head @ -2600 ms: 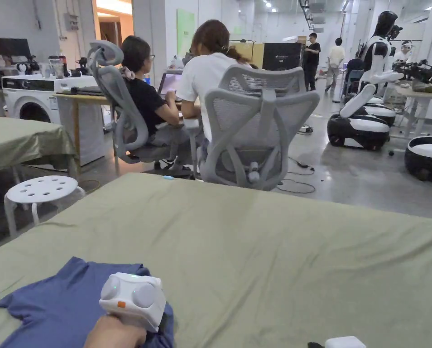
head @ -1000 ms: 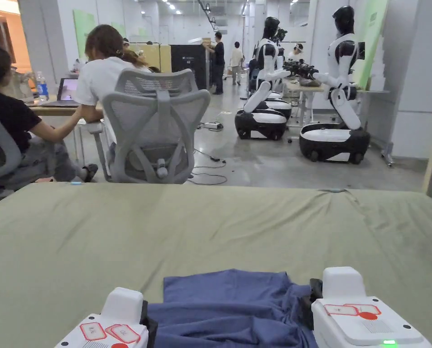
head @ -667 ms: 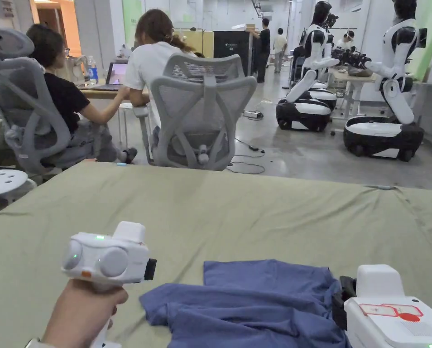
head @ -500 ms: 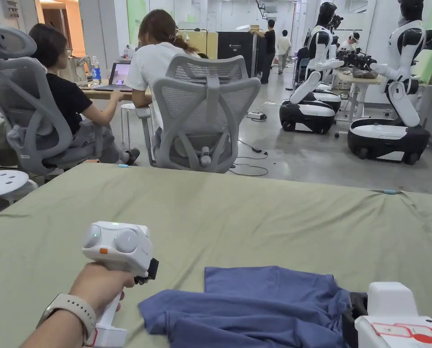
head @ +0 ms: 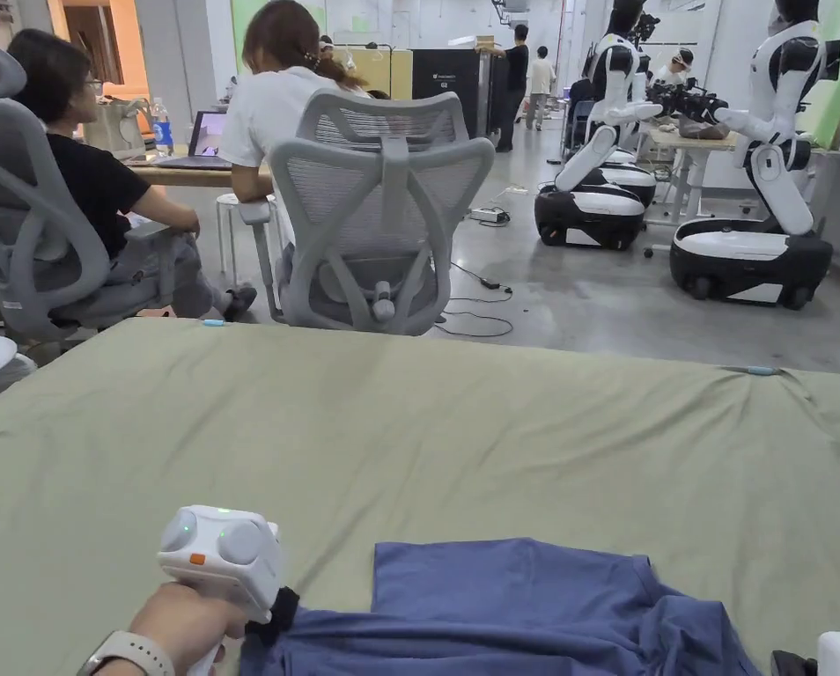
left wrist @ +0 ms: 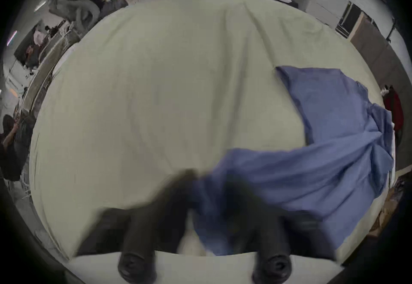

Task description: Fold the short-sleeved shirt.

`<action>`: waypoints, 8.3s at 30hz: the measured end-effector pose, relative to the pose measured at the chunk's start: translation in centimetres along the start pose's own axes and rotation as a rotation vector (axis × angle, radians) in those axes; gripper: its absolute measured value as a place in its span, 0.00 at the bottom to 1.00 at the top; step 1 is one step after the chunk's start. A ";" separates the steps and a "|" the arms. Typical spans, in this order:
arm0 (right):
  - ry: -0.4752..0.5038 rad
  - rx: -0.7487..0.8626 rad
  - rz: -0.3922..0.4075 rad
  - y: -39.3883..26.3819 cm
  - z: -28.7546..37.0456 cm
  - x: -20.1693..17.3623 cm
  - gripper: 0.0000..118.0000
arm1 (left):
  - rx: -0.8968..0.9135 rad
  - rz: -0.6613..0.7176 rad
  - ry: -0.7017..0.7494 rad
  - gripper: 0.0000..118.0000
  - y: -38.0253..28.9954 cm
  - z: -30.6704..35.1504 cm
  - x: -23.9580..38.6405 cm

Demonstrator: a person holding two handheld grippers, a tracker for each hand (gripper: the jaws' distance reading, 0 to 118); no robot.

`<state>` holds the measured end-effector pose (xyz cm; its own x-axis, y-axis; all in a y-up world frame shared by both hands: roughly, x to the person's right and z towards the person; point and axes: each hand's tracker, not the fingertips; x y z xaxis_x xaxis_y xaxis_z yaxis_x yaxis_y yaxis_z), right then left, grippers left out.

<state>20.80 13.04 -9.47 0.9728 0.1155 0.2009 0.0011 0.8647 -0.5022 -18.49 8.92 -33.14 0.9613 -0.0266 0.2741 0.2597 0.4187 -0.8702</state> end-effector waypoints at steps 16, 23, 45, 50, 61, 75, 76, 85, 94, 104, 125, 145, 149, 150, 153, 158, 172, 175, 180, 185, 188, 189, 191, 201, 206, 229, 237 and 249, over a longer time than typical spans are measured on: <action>0.109 -0.308 0.030 -2.4 -14.5 7.7 0.94 | 0.274 -0.064 -0.099 0.01 3.6 6.4 0.4; 0.168 -0.410 0.099 -4.8 -20.7 5.5 0.81 | 0.258 -0.071 -0.089 0.01 3.5 4.3 -0.2; -0.141 0.139 0.189 17.5 -1.9 7.4 0.05 | 0.694 -0.268 0.433 0.01 8.5 16.4 -2.5; -0.275 0.210 0.164 23.4 -0.6 9.8 0.05 | 0.739 -0.218 0.490 0.01 12.5 20.4 -5.3; -0.374 0.258 0.159 29.9 -1.2 10.9 0.05 | 0.869 -0.145 0.480 0.01 18.9 26.0 -4.9; -0.360 0.114 0.122 18.9 -10.2 12.0 0.05 | 0.689 -0.190 0.443 0.01 15.9 13.8 -3.9; -0.365 0.103 0.132 17.9 -10.0 12.1 0.05 | 0.682 -0.185 0.424 0.01 14.9 14.0 -3.8; -0.248 -0.036 0.074 3.3 -3.3 12.4 0.05 | 0.552 -0.133 0.223 0.01 -1.4 14.2 -3.9; -0.169 -0.201 -0.064 -14.0 0.4 9.0 0.10 | 0.377 0.020 0.125 0.14 -17.0 6.4 -4.6; 0.069 0.109 -0.132 -1.8 5.5 -0.3 0.93 | 0.748 -0.076 0.094 0.77 -13.5 13.4 4.0; 0.194 0.162 0.003 2.5 6.4 -11.1 0.00 | 0.262 0.027 -0.072 0.00 -7.8 10.4 -6.0; 0.188 0.059 0.040 3.0 0.3 -8.8 0.00 | 0.042 0.098 -0.150 0.03 -10.7 3.9 -10.3; 0.138 0.040 0.070 4.3 -2.4 -6.0 0.00 | 0.165 0.091 -0.179 0.01 -11.8 7.1 -9.8; 0.122 0.025 0.074 4.8 -3.5 -4.9 0.00 | 0.189 0.111 -0.198 0.01 -12.0 7.5 -9.8; 0.064 -0.047 0.053 6.5 -8.1 -1.2 0.00 | 0.243 0.112 -0.186 0.01 -13.0 8.7 -9.0; 0.155 -0.181 0.075 8.5 -17.0 2.5 0.14 | 0.276 0.128 -0.189 0.01 -13.2 8.6 -8.8; 0.163 -0.349 0.038 1.9 -27.1 0.1 0.55 | 0.226 0.114 -0.165 0.01 -11.4 5.7 -8.7; 0.186 -0.330 0.091 3.1 -24.2 -0.2 0.01 | 0.229 0.110 -0.163 0.01 -11.0 5.8 -8.3; 0.198 -0.176 0.005 6.6 -17.5 0.6 0.01 | 0.358 0.078 -0.102 0.01 -9.9 7.1 -6.9; 0.046 0.020 0.171 11.7 -8.6 1.1 0.01 | 0.467 0.051 -0.035 0.00 -6.9 9.4 -5.1; 0.003 0.104 0.173 14.3 -4.6 2.8 0.01 | 0.536 0.055 -0.032 0.00 -3.9 11.5 -4.4; -0.022 0.131 0.162 15.2 -3.4 3.4 0.01 | 0.563 0.048 -0.015 0.00 -3.1 12.4 -4.2; -0.096 0.184 0.162 17.0 -1.4 4.6 0.01 | 0.614 0.038 0.015 0.00 -0.9 14.3 -3.6; -0.174 0.346 0.069 27.0 3.6 9.0 0.01 | 0.804 -0.018 0.125 0.00 11.2 23.6 -0.1; -0.204 0.448 0.055 32.2 4.4 9.8 0.01 | 0.895 -0.025 0.200 0.00 16.8 27.6 0.4; -0.166 0.387 0.080 28.7 0.8 9.2 0.02 | 0.850 -0.014 0.158 0.00 12.7 21.5 -1.2; -0.137 0.301 0.140 17.7 8.8 8.1 0.02 | 0.756 -0.089 0.100 0.00 0.2 22.9 -0.7; 0.054 -0.273 0.060 -13.1 5.8 5.8 0.02 | 0.312 -0.019 -0.009 0.00 -23.7 9.5 -2.1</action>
<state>25.07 5.19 3.19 0.9839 0.1301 0.1227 -0.0017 0.6926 -0.7213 -27.54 7.69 -9.17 0.9553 -0.0299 0.2941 0.2360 0.6763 -0.6978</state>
